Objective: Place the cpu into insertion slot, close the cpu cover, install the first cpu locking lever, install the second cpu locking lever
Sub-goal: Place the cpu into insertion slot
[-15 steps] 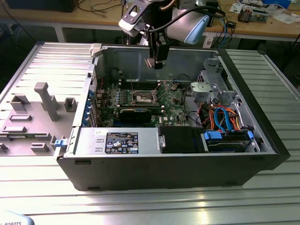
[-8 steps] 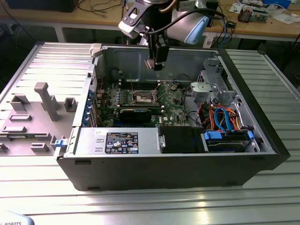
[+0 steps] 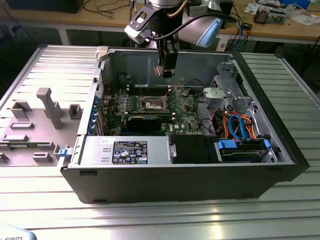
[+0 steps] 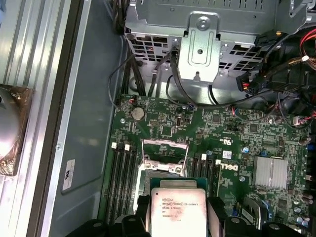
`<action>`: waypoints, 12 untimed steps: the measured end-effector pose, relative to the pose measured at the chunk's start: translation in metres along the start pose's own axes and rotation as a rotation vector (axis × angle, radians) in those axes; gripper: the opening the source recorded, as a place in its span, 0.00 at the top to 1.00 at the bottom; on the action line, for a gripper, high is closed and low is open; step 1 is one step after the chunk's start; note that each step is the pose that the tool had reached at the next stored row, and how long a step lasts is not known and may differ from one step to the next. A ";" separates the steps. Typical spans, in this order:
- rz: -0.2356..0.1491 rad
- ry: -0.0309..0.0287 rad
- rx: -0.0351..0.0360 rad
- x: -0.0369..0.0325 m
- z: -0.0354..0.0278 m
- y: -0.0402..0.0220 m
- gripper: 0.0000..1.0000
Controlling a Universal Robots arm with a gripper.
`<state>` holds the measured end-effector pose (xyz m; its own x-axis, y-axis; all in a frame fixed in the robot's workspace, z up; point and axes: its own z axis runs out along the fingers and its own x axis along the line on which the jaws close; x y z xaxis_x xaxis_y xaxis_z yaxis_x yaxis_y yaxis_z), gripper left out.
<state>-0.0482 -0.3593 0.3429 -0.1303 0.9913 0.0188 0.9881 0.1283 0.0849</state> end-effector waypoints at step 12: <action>0.000 0.0002 -0.0001 0.0000 0.0022 -0.0001 0.46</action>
<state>-0.0482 -0.3593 0.3407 -0.1303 0.9913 0.0190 0.9881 0.1282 0.0850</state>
